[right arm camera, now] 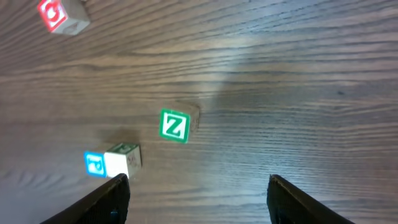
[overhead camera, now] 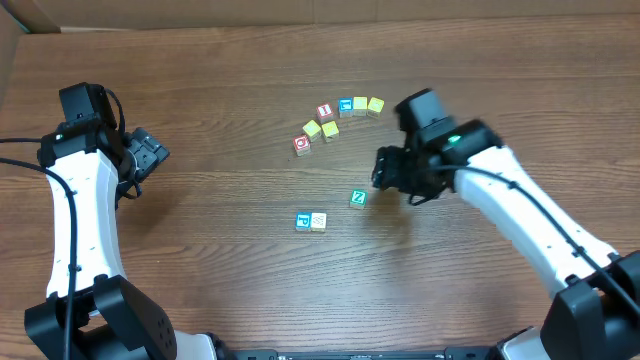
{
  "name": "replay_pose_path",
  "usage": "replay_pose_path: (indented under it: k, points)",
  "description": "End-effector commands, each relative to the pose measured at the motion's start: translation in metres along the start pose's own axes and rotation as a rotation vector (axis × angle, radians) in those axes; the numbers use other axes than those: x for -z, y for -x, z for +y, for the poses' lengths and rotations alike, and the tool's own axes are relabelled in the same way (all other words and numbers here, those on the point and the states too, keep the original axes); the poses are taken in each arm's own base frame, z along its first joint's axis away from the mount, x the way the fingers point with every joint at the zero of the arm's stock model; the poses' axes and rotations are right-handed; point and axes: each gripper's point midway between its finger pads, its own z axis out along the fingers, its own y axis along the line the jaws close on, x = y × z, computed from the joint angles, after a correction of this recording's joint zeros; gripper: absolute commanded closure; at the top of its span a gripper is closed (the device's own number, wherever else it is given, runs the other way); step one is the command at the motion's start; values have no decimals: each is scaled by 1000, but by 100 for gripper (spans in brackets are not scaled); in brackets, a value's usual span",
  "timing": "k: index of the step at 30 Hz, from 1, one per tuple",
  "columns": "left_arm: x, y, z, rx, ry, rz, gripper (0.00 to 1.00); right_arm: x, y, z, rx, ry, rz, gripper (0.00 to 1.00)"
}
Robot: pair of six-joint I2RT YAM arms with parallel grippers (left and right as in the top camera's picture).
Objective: Flip 4 blocks
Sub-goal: 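Move the right gripper over the green Z block, then lower and close the right gripper on the green Z block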
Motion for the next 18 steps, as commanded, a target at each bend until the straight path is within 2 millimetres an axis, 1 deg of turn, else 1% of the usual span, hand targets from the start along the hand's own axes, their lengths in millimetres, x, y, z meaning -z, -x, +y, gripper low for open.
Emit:
replay_pose_path:
  k: [1,5,12,14,16,18]
  points:
    - [4,5,1,8,-2,-18,0,0,14,-2,-94,-119,-143,28]
    - [4,5,1,8,-2,-17,0,-14,10,3,-85,-174,-169,28]
    - [4,5,1,8,-2,-18,0,-53,9,3,-99,-214,-138,28]
    - [4,5,1,8,-2,-17,0,-61,7,6,-100,-197,-116,29]
    - [4,5,1,8,-2,-17,0,-68,3,14,-101,-158,-84,31]
    - [4,5,1,8,-2,-18,0,-71,2,19,-102,-133,-70,33]
